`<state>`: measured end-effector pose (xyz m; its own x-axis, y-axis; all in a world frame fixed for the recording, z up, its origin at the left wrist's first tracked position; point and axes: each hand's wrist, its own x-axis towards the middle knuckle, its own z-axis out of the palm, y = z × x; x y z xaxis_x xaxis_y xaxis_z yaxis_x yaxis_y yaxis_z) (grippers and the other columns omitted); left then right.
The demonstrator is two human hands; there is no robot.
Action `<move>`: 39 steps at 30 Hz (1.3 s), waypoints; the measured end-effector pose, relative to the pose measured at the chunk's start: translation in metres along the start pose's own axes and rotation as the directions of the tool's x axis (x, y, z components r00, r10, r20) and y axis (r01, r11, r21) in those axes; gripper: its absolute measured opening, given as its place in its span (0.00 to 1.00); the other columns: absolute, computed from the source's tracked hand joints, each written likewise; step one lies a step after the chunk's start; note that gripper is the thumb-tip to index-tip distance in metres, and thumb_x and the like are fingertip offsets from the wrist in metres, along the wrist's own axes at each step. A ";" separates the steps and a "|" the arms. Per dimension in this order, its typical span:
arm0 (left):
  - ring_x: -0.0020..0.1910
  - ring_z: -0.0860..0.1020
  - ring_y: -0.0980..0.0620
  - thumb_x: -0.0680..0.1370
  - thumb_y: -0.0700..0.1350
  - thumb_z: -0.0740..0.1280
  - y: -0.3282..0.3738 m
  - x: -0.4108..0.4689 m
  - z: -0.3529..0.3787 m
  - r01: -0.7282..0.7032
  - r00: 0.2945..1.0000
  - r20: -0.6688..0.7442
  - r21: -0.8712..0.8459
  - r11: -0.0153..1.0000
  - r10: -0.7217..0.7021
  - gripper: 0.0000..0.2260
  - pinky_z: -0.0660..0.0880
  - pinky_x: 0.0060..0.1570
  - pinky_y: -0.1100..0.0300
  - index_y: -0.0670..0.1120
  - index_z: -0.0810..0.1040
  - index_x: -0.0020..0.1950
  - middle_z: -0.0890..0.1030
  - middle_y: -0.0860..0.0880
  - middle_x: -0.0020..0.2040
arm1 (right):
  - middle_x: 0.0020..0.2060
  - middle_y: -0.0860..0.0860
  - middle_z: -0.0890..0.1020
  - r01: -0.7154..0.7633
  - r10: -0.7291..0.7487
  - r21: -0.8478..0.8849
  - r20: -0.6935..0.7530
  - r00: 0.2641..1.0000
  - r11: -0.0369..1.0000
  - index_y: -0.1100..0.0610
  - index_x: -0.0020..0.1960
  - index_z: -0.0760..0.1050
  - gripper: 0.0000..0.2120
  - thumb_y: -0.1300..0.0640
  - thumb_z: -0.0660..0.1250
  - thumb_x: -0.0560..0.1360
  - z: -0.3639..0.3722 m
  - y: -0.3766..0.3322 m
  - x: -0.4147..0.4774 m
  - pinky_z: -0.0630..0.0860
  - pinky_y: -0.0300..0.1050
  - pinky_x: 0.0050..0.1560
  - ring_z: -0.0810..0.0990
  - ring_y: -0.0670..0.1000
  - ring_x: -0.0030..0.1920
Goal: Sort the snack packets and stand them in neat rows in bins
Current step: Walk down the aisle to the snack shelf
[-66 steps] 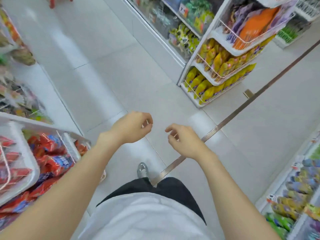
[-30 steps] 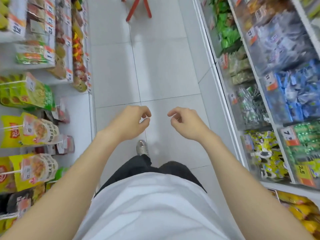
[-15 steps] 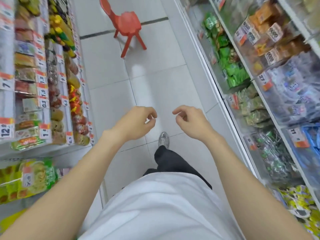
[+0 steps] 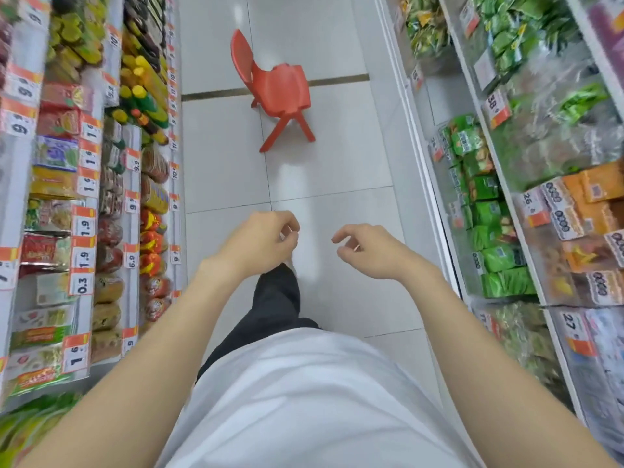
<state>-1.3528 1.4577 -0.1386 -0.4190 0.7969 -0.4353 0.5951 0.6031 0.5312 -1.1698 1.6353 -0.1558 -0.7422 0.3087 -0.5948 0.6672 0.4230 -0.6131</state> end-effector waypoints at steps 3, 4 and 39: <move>0.49 0.81 0.53 0.83 0.51 0.62 -0.008 0.078 -0.047 -0.030 1.000 0.000 0.004 1.000 0.030 0.10 0.80 0.51 0.51 0.53 0.80 0.60 0.83 0.57 0.54 | 0.51 0.46 0.83 -0.016 0.016 -0.011 -0.009 1.000 1.000 0.48 0.68 0.77 0.15 0.50 0.63 0.83 -0.044 -0.018 0.071 0.75 0.37 0.45 0.81 0.45 0.51; 0.49 0.81 0.52 0.83 0.50 0.62 -0.007 0.105 -0.065 -0.040 0.999 0.009 0.011 0.999 0.040 0.10 0.80 0.51 0.50 0.52 0.80 0.61 0.82 0.57 0.54 | 0.51 0.46 0.83 -0.033 0.033 -0.001 -0.022 0.999 0.999 0.48 0.69 0.77 0.15 0.51 0.63 0.83 -0.061 -0.025 0.091 0.75 0.37 0.45 0.81 0.45 0.51; 0.49 0.79 0.51 0.79 0.57 0.55 0.325 0.879 -0.266 -0.688 0.676 0.616 0.329 0.647 0.405 0.15 0.80 0.57 0.45 0.58 0.78 0.59 0.82 0.57 0.52 | 0.63 0.56 0.81 -0.351 0.492 0.400 -0.335 0.803 0.847 0.48 0.72 0.73 0.18 0.49 0.61 0.83 -0.589 0.099 0.469 0.77 0.54 0.61 0.79 0.59 0.62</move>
<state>-1.7105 2.3641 -0.1554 0.3800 0.7606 -0.5264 0.8990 -0.1696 0.4038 -1.4885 2.3236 -0.1892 -0.2891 0.7419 -0.6050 0.8506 -0.0909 -0.5179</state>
